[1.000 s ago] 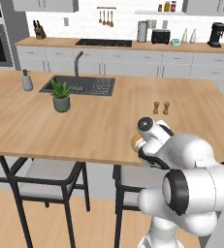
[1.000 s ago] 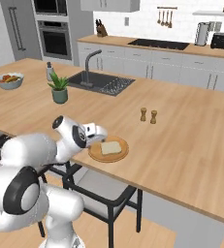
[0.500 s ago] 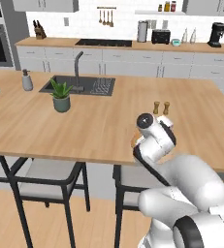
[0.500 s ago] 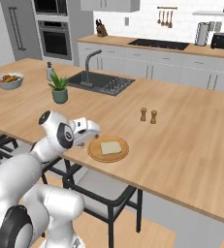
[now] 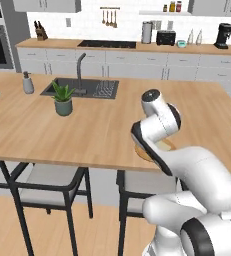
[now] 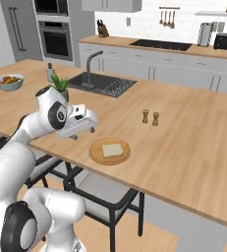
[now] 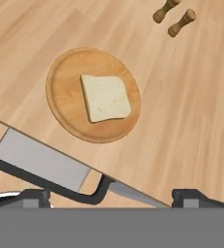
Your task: Start the toaster. Once the lever pops up, take the bread to the plate on the dining counter.
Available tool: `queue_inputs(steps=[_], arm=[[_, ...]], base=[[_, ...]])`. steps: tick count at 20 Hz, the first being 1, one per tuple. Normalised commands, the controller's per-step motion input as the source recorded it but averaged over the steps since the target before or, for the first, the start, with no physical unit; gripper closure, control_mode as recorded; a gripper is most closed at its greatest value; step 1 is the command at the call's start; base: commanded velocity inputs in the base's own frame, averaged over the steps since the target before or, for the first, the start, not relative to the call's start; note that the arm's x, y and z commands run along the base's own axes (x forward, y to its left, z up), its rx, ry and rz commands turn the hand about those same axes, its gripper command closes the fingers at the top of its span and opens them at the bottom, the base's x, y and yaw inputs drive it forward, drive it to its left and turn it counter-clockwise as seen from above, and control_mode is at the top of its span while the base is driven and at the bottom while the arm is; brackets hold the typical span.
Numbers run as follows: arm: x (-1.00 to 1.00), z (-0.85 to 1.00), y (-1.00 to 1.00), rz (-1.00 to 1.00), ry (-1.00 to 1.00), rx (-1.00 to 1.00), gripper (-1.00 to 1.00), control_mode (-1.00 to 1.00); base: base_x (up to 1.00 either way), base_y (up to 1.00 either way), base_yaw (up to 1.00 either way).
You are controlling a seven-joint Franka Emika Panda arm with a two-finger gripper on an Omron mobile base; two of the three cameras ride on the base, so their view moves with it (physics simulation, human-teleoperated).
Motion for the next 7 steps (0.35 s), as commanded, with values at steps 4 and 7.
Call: queue_inputs(steps=[4, 7], arm=[[0.0, 0.0, 0.0, 0.0, 0.0, 0.0, -1.0, -1.0], [0.0, 0.0, 0.0, 0.0, 0.0, 0.0, -1.0, -1.0]], base=[[0.0, 0.0, 0.0], [0.0, 0.0, 0.0]])
